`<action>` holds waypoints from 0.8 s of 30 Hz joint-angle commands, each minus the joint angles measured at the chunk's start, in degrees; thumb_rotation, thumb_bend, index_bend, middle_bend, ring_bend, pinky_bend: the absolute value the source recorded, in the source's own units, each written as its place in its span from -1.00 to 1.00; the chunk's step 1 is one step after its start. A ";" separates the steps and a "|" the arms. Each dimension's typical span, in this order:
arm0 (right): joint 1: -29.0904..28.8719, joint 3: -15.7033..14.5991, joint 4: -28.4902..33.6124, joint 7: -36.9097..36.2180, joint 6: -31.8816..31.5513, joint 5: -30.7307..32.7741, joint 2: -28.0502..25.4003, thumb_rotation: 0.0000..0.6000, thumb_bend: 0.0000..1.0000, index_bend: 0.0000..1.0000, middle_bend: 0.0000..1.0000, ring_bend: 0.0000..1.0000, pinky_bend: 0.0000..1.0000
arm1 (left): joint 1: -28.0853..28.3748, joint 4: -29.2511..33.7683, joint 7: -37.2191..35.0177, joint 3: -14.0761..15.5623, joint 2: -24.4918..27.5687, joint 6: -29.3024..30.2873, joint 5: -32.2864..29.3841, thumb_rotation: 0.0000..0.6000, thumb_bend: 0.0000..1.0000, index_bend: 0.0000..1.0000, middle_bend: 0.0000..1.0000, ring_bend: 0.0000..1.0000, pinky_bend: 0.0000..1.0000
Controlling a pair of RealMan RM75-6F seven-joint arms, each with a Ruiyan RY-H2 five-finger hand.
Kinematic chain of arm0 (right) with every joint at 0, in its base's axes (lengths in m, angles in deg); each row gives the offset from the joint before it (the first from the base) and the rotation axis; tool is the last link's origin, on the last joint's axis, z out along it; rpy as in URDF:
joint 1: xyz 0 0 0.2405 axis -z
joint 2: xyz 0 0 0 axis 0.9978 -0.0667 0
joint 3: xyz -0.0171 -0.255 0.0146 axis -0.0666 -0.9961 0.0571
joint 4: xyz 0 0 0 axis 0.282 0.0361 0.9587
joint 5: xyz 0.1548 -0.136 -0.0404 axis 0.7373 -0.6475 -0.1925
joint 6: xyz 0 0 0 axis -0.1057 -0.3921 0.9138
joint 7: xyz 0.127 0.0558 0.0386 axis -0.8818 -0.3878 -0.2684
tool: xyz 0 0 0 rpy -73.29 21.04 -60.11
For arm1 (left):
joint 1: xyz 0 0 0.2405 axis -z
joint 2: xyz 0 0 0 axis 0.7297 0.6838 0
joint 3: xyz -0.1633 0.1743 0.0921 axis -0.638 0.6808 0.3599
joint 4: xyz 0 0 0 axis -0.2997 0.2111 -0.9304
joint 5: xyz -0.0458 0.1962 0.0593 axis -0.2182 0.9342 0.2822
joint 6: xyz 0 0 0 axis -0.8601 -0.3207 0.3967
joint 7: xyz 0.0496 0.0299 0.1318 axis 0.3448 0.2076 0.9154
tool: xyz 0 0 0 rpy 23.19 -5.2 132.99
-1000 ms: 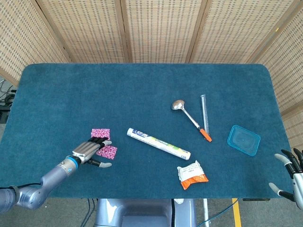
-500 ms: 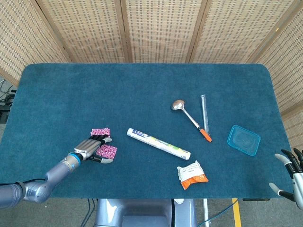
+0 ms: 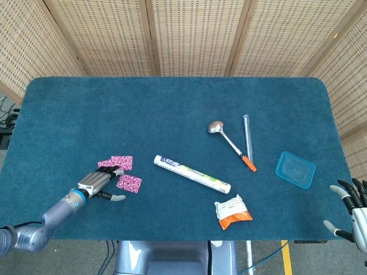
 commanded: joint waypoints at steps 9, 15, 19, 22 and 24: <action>0.13 -0.06 0.92 0.76 -0.41 -0.33 -0.36 1.00 -1.00 -0.56 -0.63 -1.00 -1.00 | -1.68 1.22 -0.04 1.68 2.70 0.00 1.39 -0.44 -1.00 -0.85 -1.00 -1.00 -1.00; 0.13 -0.07 1.05 0.82 -0.46 -0.39 -0.43 1.00 -1.00 -0.56 -0.63 -1.00 -1.00 | -2.72 1.97 0.02 2.50 4.40 0.37 2.28 -0.43 -1.00 -0.85 -1.00 -1.00 -1.00; 0.10 -0.02 1.12 0.82 -0.48 -0.37 -0.51 1.00 -1.00 -0.56 -0.63 -1.00 -1.00 | -3.56 3.09 -0.28 2.36 5.90 1.57 3.43 -0.42 -1.00 -0.85 -1.00 -1.00 -1.00; 0.05 0.00 1.08 0.75 -0.45 -0.38 -0.50 1.00 -1.00 -0.56 -0.63 -1.00 -1.00 | -4.34 4.18 -0.75 1.81 7.02 3.20 4.74 -0.42 -1.00 -0.85 -1.00 -1.00 -1.00; 0.04 0.04 1.02 0.64 -0.51 -0.40 -0.51 1.00 -1.00 -0.56 -0.63 -1.00 -1.00 | -5.11 4.70 -1.06 1.08 7.43 5.33 5.86 -0.40 -1.00 -0.85 -1.00 -1.00 -1.00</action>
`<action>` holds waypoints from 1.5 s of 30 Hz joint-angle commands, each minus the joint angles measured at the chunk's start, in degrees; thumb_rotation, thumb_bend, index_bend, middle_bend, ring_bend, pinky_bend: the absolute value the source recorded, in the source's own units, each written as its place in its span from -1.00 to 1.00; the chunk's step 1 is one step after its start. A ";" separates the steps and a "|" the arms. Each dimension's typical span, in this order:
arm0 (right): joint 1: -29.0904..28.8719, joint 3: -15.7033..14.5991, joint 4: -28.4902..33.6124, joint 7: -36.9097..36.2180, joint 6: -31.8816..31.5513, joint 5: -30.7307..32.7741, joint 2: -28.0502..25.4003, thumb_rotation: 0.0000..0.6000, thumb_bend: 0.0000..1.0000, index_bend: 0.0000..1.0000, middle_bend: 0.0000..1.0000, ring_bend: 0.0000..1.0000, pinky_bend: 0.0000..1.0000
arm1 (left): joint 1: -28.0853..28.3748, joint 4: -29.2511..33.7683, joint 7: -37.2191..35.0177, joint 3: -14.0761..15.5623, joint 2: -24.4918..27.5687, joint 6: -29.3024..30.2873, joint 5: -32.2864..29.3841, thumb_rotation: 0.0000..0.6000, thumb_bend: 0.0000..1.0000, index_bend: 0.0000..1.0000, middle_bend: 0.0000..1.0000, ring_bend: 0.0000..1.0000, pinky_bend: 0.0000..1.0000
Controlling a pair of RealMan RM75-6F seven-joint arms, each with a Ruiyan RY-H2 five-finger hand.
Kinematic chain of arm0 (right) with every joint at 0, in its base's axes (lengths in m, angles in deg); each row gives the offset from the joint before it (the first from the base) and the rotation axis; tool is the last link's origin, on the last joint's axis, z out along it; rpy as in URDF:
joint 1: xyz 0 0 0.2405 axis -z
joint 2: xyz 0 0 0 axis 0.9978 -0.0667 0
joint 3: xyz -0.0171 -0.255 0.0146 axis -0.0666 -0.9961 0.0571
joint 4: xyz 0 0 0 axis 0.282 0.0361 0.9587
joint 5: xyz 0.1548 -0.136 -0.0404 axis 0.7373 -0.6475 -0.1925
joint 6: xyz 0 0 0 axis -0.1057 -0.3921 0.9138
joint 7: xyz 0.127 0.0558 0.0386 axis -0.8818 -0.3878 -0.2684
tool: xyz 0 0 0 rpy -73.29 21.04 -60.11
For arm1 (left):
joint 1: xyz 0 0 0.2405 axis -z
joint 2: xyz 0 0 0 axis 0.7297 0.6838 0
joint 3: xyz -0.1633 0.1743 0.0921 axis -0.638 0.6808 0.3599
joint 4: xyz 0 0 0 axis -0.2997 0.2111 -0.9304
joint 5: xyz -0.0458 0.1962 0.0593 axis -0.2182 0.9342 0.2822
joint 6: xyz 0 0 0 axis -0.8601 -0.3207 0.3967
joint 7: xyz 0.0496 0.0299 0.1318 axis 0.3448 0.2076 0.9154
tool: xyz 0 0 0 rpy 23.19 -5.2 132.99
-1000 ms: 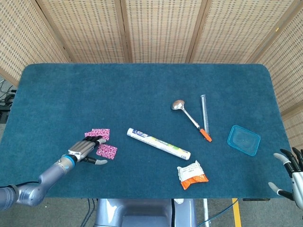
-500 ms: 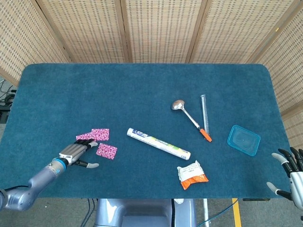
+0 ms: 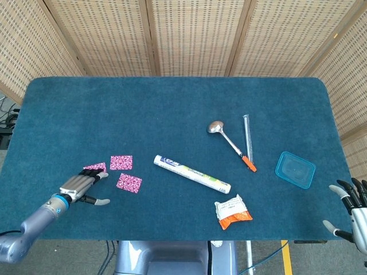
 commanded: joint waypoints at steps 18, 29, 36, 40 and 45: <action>-0.01 -0.01 -0.91 -1.08 -0.08 0.02 0.24 1.00 -1.00 -0.56 -0.63 -1.00 -1.00 | -6.42 -0.69 9.87 -5.74 -3.15 20.62 4.01 0.51 -1.00 -0.85 -1.00 -1.00 -1.00; 0.19 -0.04 -0.92 -1.14 -0.31 0.19 0.19 1.00 -1.00 -0.57 -0.63 -1.00 -1.00 | -3.22 -7.10 17.40 -9.59 -8.92 17.56 -2.15 0.68 -0.90 -0.54 -1.00 -1.00 -1.00; 0.26 -0.02 -0.79 -1.03 -0.41 0.22 0.10 1.00 -1.00 -0.57 -0.63 -1.00 -1.00 | -0.60 -10.35 21.19 -10.98 -13.12 15.03 -5.45 0.67 -0.80 -0.47 -1.00 -1.00 -1.00; 0.25 -0.01 -0.84 -1.05 -0.33 0.30 0.11 1.00 -1.00 -0.56 -0.63 -1.00 -1.00 | 0.44 -12.40 23.09 -11.60 -15.35 14.61 -7.36 0.67 -0.75 -0.44 -1.00 -1.00 -1.00; 0.22 0.03 -0.96 -1.15 -0.20 0.46 0.13 1.00 -1.00 -0.56 -0.63 -1.00 -1.00 | 2.27 -16.03 25.54 -12.67 -18.77 13.42 -10.65 0.67 -0.66 -0.37 -1.00 -1.00 -1.00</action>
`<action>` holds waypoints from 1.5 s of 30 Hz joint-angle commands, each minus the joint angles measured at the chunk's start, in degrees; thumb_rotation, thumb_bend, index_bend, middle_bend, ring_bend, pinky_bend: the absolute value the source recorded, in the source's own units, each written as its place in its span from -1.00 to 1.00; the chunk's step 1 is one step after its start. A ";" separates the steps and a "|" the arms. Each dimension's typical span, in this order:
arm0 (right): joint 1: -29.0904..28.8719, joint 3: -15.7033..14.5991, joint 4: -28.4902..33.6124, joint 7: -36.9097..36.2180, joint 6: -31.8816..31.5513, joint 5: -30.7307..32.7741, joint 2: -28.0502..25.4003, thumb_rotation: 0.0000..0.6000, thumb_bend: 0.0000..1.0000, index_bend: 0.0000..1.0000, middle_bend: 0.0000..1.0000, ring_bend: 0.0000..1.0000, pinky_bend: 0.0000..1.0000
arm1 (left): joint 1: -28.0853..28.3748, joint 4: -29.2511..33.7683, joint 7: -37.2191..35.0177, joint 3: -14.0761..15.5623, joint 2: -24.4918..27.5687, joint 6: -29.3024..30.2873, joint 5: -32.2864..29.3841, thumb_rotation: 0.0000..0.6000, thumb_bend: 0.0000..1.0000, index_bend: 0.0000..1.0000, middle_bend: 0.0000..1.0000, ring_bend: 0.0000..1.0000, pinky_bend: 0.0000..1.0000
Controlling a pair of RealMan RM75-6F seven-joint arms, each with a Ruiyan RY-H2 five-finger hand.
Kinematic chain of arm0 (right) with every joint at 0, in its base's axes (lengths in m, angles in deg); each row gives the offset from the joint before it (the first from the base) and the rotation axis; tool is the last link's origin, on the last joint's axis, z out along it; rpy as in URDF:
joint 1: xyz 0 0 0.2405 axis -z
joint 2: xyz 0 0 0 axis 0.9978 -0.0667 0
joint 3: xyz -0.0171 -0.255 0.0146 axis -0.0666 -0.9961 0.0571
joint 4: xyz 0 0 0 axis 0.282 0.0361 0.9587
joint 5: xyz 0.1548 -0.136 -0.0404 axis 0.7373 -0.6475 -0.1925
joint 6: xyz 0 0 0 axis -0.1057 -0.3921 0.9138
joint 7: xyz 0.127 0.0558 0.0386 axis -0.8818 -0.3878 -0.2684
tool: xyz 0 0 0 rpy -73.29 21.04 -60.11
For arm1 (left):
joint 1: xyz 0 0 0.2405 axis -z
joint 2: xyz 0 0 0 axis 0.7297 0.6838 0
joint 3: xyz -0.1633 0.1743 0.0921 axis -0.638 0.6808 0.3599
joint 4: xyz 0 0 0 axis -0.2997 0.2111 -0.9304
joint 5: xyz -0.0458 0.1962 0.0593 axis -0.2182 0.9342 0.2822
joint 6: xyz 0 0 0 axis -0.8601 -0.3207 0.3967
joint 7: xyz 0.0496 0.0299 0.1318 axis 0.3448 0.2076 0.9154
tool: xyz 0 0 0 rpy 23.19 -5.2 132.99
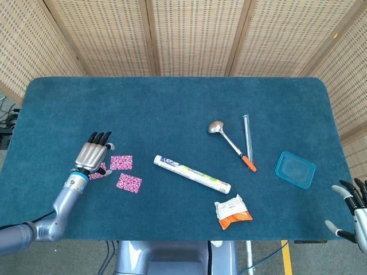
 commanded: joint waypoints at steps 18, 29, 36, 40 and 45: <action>0.45 -0.01 -0.26 -0.25 -0.30 0.46 -0.09 1.00 -1.00 -0.56 -0.63 -1.00 -1.00 | 3.02 -6.11 3.04 -1.52 -6.87 -1.75 -5.61 0.70 -0.69 -0.30 -1.00 -1.00 -1.00; 0.74 -0.02 -0.49 -0.53 -0.59 0.55 -0.08 1.00 -1.00 -0.56 -0.62 -1.00 -1.00 | 3.29 -7.65 4.03 -1.45 -8.56 -1.60 -6.87 0.70 -0.69 -0.28 -1.00 -1.00 -1.00; 0.88 -0.02 -0.67 -0.72 -0.64 0.67 -0.09 1.00 -1.00 -0.56 -0.62 -1.00 -1.00 | 3.42 -8.48 4.51 -1.34 -9.27 -1.73 -7.36 0.69 -0.69 -0.28 -1.00 -1.00 -1.00; 0.86 0.01 -0.75 -0.77 -0.54 0.75 -0.06 1.00 -1.00 -0.56 -0.62 -1.00 -1.00 | 3.49 -9.09 4.68 -1.34 -9.69 -1.95 -7.69 0.70 -0.69 -0.28 -1.00 -1.00 -1.00; 0.87 0.04 -0.78 -0.81 -0.47 0.84 -0.08 1.00 -1.00 -0.56 -0.62 -1.00 -1.00 | 3.60 -9.56 4.85 -1.39 -10.04 -2.13 -7.97 0.70 -0.69 -0.28 -1.00 -1.00 -1.00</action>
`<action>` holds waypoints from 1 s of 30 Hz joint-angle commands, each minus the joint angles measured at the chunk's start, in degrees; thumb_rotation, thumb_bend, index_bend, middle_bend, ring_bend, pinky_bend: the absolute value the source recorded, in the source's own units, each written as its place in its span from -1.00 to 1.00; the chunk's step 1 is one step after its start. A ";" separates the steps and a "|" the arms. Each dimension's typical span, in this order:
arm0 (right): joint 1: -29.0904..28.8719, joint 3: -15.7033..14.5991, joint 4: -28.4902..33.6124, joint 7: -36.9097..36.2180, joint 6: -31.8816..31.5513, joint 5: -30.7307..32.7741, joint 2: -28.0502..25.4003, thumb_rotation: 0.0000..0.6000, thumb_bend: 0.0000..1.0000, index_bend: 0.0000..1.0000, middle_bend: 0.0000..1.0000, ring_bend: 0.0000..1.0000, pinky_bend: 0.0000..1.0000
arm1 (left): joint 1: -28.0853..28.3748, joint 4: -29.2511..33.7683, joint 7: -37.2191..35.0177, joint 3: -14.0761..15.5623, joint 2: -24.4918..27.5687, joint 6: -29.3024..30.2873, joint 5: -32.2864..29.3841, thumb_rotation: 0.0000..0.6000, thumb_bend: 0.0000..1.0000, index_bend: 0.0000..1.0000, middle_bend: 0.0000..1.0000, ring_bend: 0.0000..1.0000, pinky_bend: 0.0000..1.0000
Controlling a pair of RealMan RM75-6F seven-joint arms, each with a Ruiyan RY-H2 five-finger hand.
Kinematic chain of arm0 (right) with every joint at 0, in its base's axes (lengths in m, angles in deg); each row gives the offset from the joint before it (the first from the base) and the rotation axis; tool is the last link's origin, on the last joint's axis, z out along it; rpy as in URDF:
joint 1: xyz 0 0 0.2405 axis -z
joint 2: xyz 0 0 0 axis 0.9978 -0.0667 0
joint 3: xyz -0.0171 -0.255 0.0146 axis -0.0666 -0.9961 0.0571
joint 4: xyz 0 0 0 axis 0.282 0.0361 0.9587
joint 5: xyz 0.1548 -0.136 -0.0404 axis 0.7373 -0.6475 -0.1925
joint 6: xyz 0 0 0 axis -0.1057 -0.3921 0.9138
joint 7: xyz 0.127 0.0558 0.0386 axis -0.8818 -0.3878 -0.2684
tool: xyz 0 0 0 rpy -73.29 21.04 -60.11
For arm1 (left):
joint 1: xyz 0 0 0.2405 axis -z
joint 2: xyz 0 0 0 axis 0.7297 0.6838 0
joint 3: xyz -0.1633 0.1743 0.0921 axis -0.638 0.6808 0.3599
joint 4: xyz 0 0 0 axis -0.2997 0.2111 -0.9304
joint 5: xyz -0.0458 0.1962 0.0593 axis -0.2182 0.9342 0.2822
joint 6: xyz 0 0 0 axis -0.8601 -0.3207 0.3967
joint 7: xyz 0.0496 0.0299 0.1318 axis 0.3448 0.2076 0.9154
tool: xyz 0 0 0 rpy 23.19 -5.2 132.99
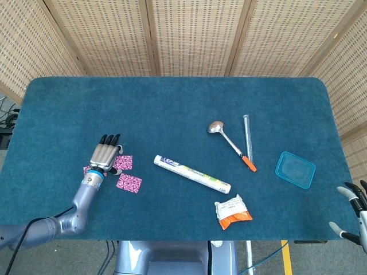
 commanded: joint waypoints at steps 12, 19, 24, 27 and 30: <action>0.13 0.04 -0.12 0.05 -0.02 0.11 0.10 1.00 -1.00 -0.56 -0.62 -1.00 -1.00 | 0.04 -0.27 0.45 -0.05 -0.38 -0.14 -0.74 0.70 -0.68 -0.21 -1.00 -1.00 -1.00; 0.27 0.02 -0.19 -0.05 -0.14 0.16 0.10 1.00 -1.00 -0.56 -0.62 -1.00 -1.00 | 0.06 -0.50 0.90 0.03 -0.54 -0.06 -1.14 0.71 -0.67 -0.22 -1.00 -1.00 -1.00; 0.28 0.07 -0.22 -0.10 -0.14 0.19 0.09 1.00 -1.00 -0.56 -0.62 -1.00 -1.00 | 0.07 -0.82 1.07 0.02 -0.64 -0.02 -1.23 0.70 -0.67 -0.22 -1.00 -1.00 -1.00; 0.27 0.07 -0.24 -0.11 -0.10 0.20 0.12 1.00 -1.00 -0.56 -0.62 -1.00 -1.00 | 0.06 -0.79 1.10 -0.01 -0.60 -0.10 -1.36 0.70 -0.67 -0.22 -1.00 -1.00 -1.00; 0.27 0.09 -0.22 -0.08 -0.06 0.21 0.11 1.00 -1.00 -0.56 -0.62 -1.00 -1.00 | 0.10 -0.86 1.23 0.05 -0.64 -0.18 -1.37 0.69 -0.67 -0.22 -1.00 -1.00 -1.00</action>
